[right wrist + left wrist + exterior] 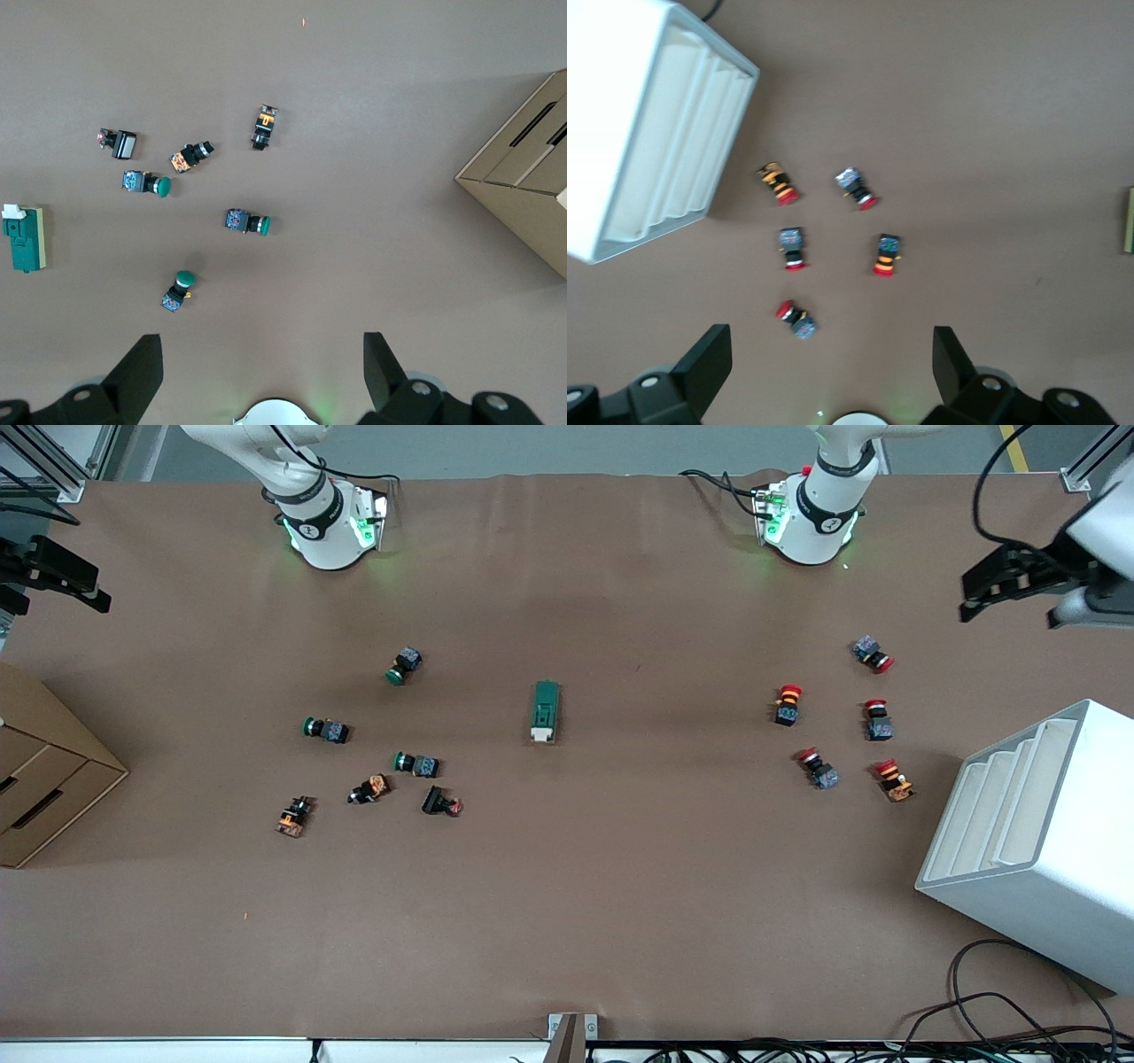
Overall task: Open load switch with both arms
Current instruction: 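Move the left gripper over the green switch while the right gripper reaches in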
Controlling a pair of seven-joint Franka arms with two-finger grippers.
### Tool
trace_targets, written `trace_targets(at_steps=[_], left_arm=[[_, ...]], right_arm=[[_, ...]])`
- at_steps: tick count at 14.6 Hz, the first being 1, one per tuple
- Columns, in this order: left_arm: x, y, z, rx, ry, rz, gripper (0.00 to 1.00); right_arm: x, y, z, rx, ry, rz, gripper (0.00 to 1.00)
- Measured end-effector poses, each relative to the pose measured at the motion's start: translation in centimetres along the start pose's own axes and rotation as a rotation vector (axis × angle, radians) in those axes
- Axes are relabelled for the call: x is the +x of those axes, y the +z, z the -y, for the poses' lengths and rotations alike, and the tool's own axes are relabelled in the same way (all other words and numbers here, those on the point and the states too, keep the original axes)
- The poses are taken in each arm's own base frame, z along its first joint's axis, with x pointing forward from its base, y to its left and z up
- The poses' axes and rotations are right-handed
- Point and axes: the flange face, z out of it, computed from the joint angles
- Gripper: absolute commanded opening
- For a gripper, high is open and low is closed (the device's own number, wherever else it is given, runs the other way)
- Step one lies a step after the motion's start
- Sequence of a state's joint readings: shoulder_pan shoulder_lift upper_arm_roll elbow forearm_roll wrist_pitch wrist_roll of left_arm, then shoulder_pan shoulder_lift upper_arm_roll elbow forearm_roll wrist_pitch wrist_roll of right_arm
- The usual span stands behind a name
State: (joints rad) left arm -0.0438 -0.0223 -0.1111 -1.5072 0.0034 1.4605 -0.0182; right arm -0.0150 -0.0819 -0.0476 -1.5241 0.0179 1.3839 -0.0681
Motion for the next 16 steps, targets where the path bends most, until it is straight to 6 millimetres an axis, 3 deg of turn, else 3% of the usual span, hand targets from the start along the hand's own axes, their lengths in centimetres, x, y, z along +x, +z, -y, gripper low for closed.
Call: trace_targets(at_steps=[2, 4, 8, 10, 13, 15, 16], left_arm=[[1.6, 1.8, -6.1, -0.005, 0.003, -0.012, 1.0], [2.7, 4.0, -12.9, -0.022, -0.004, -0.03, 1.0], [2.8, 9.0, -24.0, -0.077, -0.055, -0.077, 1.0], [1.5, 12.0, -29.0, -0.095, -0.087, -0.089, 1.0], [-1.6, 16.8, -36.2, -0.048, -0.137, -0.111, 1.0], [-3.8, 19.7, -40.7, -0.023, -0.172, -0.13, 1.0], [-5.0, 21.1, -42.8, -0.012, -0.184, -0.141, 1.0]], right_arm=[[0.3, 0.3, 0.0, 0.0, -0.001, 0.004, 1.0], [1.6, 2.2, -0.1, 0.001, 0.001, 0.042, 1.0], [6.9, 10.8, -1.1, -0.008, 0.015, 0.179, 1.0], [8.3, 13.3, -1.6, -0.033, 0.018, 0.218, 1.0], [8.7, 13.1, -1.0, -0.059, 0.055, 0.211, 1.0], [8.9, 13.0, 1.5, -0.078, 0.159, 0.193, 1.0], [9.0, 13.2, 3.7, -0.091, 0.213, 0.19, 1.0]])
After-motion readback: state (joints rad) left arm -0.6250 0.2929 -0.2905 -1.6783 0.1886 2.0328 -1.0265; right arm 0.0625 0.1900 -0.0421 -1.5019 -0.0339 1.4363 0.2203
